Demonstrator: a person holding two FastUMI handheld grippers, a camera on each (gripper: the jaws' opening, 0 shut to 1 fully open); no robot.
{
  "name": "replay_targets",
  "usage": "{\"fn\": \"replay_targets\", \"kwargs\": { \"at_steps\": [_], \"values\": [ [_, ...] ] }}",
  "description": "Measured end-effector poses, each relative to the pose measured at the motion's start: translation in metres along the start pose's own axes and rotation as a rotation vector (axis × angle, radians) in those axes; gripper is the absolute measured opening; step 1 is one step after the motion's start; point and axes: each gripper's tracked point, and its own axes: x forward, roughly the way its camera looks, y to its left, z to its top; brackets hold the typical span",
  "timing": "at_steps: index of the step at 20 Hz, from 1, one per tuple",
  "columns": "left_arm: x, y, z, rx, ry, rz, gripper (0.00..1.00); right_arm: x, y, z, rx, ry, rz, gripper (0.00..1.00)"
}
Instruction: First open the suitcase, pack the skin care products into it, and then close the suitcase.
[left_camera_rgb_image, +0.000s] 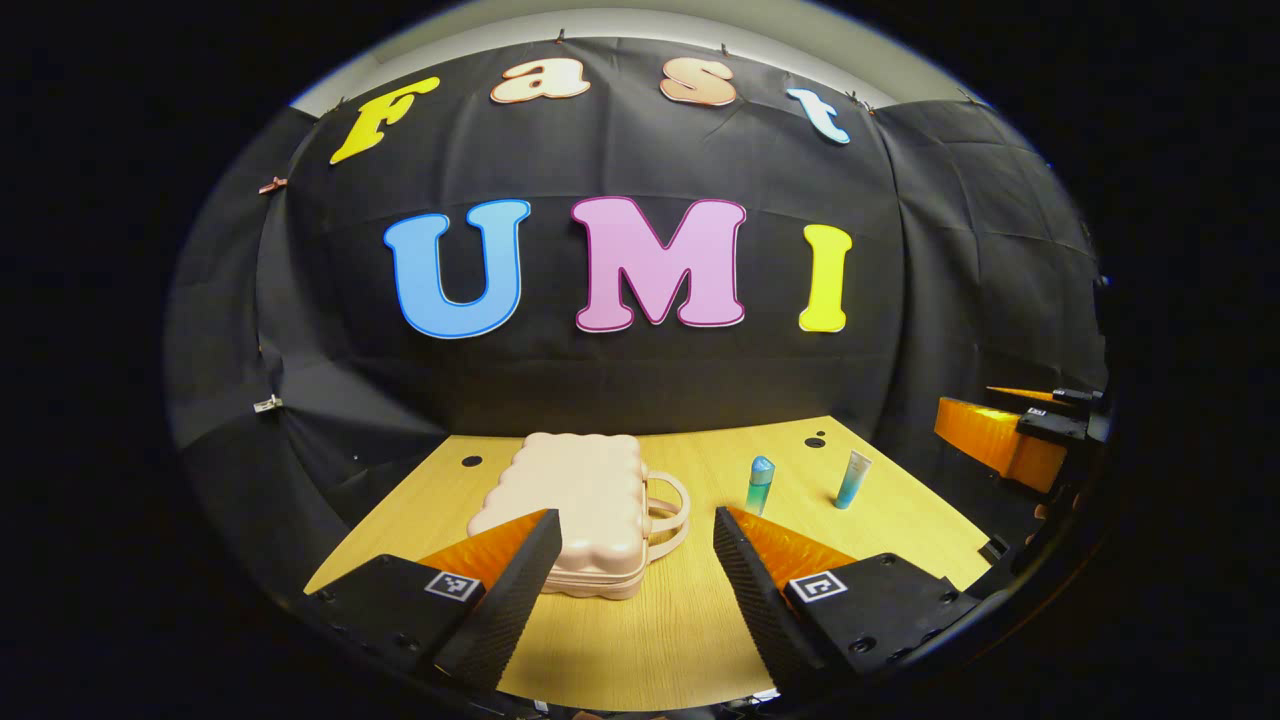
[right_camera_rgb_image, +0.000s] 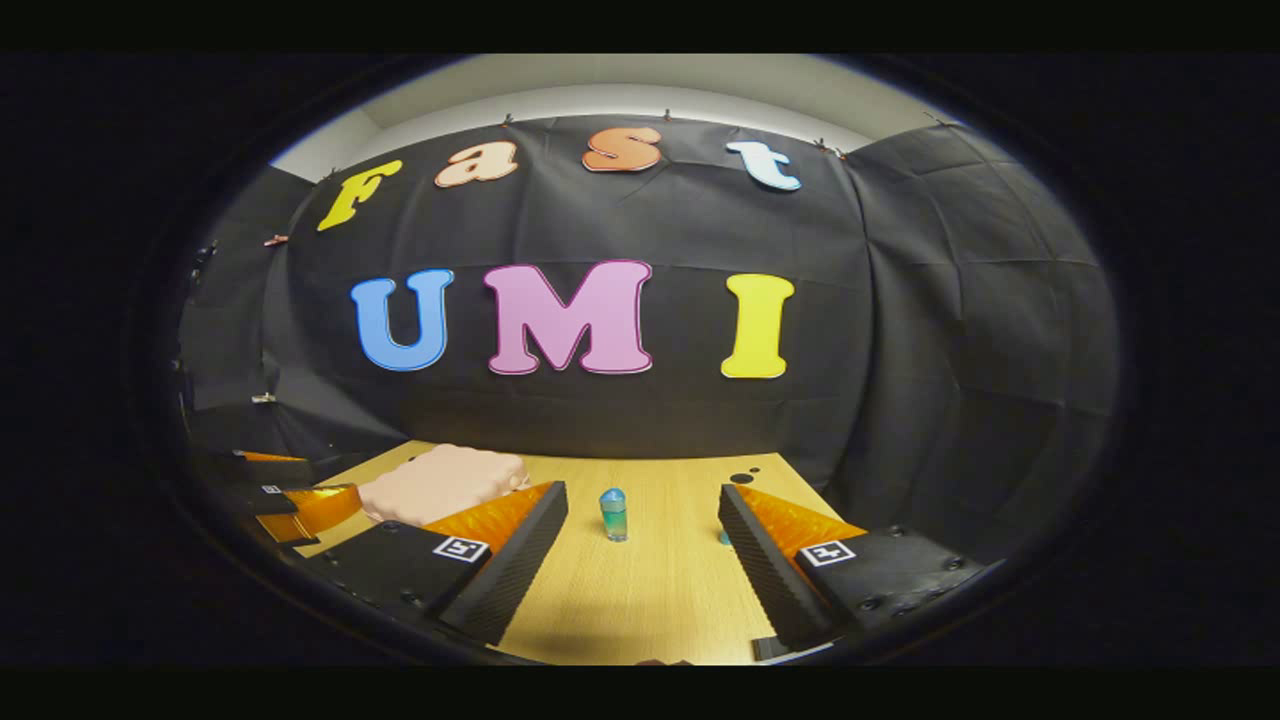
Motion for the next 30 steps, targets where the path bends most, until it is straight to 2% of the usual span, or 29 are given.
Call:
{"fn": "replay_targets", "kwargs": {
  "at_steps": [9,12,15,18,21,22,23,27,30],
  "values": [
    [0.022,0.000,-0.001,0.015,0.004,-0.004,0.96,0.017,-0.005,-0.007,-0.013,0.022,-0.006,0.96],
    [0.043,-0.008,-0.004,-0.004,0.031,-0.028,0.96,0.023,-0.014,-0.009,-0.008,0.026,-0.029,0.96],
    [0.067,-0.018,-0.007,0.028,0.041,-0.025,0.96,0.031,-0.020,-0.019,0.013,0.055,-0.041,0.96],
    [0.106,-0.038,-0.011,0.064,0.048,-0.061,0.96,0.042,-0.028,-0.027,0.005,0.083,-0.043,0.96],
    [0.157,-0.056,-0.022,0.037,0.102,-0.088,0.95,0.057,-0.032,-0.036,-0.022,0.103,-0.028,0.96],
    [0.177,-0.061,-0.029,0.035,0.120,-0.087,0.95,0.063,-0.034,-0.038,-0.038,0.108,-0.019,0.92],
    [0.192,-0.064,-0.035,0.041,0.136,-0.083,0.95,0.068,-0.035,-0.041,-0.055,0.111,-0.007,0.96],
    [0.255,-0.068,-0.075,0.053,0.243,-0.042,0.96,0.089,-0.035,-0.050,-0.113,0.115,0.041,0.96],
    [0.288,-0.073,-0.105,0.044,0.324,-0.032,0.96,0.101,-0.035,-0.072,-0.103,0.167,0.066,0.96]
  ]
}}
